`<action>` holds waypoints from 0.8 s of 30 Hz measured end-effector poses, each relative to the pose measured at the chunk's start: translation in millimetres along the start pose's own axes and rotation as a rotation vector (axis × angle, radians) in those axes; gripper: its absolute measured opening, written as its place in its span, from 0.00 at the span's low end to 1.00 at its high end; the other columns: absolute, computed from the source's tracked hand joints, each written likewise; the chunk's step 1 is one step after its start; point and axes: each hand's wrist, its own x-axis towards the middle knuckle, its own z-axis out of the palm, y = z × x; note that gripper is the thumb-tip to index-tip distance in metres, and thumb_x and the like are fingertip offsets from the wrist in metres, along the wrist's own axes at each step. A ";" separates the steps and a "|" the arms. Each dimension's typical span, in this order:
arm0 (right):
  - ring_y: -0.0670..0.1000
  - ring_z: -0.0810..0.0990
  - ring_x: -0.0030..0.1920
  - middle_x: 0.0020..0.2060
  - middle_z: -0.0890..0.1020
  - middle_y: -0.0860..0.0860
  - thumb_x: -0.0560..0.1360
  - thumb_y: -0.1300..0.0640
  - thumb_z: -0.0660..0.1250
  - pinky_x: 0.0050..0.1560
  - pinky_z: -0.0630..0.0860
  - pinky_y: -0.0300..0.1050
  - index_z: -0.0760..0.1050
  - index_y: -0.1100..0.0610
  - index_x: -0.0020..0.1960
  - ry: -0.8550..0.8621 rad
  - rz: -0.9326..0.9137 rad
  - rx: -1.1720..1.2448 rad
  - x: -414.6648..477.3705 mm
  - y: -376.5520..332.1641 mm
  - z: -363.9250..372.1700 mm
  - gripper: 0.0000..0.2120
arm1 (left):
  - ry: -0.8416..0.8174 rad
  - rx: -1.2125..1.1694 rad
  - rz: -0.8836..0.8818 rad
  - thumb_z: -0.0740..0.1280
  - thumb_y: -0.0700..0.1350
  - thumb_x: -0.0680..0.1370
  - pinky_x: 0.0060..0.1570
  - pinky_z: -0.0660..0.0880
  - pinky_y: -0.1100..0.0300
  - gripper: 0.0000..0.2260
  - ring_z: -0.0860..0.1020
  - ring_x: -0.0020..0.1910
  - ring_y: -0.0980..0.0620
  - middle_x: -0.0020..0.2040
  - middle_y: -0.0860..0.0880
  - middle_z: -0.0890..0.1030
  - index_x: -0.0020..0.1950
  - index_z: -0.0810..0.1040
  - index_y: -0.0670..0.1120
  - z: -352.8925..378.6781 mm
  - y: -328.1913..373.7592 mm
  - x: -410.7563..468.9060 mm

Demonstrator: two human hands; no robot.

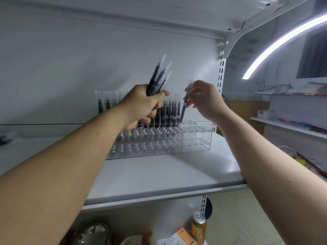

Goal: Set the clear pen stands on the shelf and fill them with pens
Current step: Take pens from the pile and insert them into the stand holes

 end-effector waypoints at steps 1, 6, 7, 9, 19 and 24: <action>0.49 0.87 0.36 0.40 0.86 0.52 0.83 0.64 0.62 0.37 0.79 0.57 0.77 0.57 0.48 -0.014 0.006 -0.002 -0.8 -0.8 0.5 0.08 | 0.004 -0.010 -0.006 0.63 0.47 0.88 0.23 0.60 0.62 0.09 0.62 0.26 0.56 0.35 0.52 0.71 0.64 0.79 0.45 0.2 0.0 0.4; 0.53 0.88 0.40 0.40 0.86 0.51 0.82 0.63 0.64 0.45 0.81 0.67 0.77 0.54 0.47 -0.153 0.006 -0.066 -7.6 -3.3 4.3 0.08 | 0.062 -0.099 -0.034 0.65 0.50 0.87 0.24 0.57 0.63 0.11 0.60 0.26 0.56 0.34 0.52 0.67 0.62 0.78 0.44 -1.7 0.3 2.0; 0.55 0.89 0.41 0.39 0.87 0.51 0.82 0.63 0.65 0.45 0.81 0.67 0.77 0.53 0.47 -0.174 -0.001 -0.082 -8.9 -3.9 4.7 0.08 | 0.060 -0.123 -0.041 0.65 0.50 0.87 0.24 0.56 0.63 0.11 0.59 0.26 0.56 0.34 0.52 0.68 0.62 0.77 0.43 -2.5 0.5 2.3; 0.58 0.88 0.42 0.39 0.87 0.51 0.82 0.62 0.66 0.45 0.81 0.68 0.77 0.51 0.47 -0.187 -0.005 -0.090 -9.6 -4.6 4.6 0.08 | 0.053 -0.161 -0.054 0.65 0.49 0.87 0.25 0.55 0.63 0.11 0.59 0.26 0.56 0.35 0.52 0.68 0.61 0.75 0.42 -3.3 0.1 3.3; 0.52 0.87 0.35 0.39 0.88 0.50 0.82 0.63 0.65 0.33 0.76 0.50 0.78 0.59 0.49 -0.274 0.071 -0.135 -7.8 0.8 4.1 0.04 | 0.069 -0.125 -0.010 0.65 0.44 0.86 0.27 0.56 0.61 0.10 0.62 0.27 0.55 0.44 0.47 0.73 0.66 0.75 0.41 -2.1 -1.5 4.9; 0.62 0.88 0.42 0.38 0.88 0.50 0.81 0.61 0.67 0.38 0.78 0.57 0.80 0.57 0.47 -0.259 0.092 -0.125 -6.4 3.4 3.6 0.05 | 0.082 -0.134 -0.028 0.65 0.43 0.86 0.26 0.58 0.61 0.10 0.64 0.28 0.55 0.46 0.47 0.75 0.66 0.77 0.43 -2.2 -1.1 4.1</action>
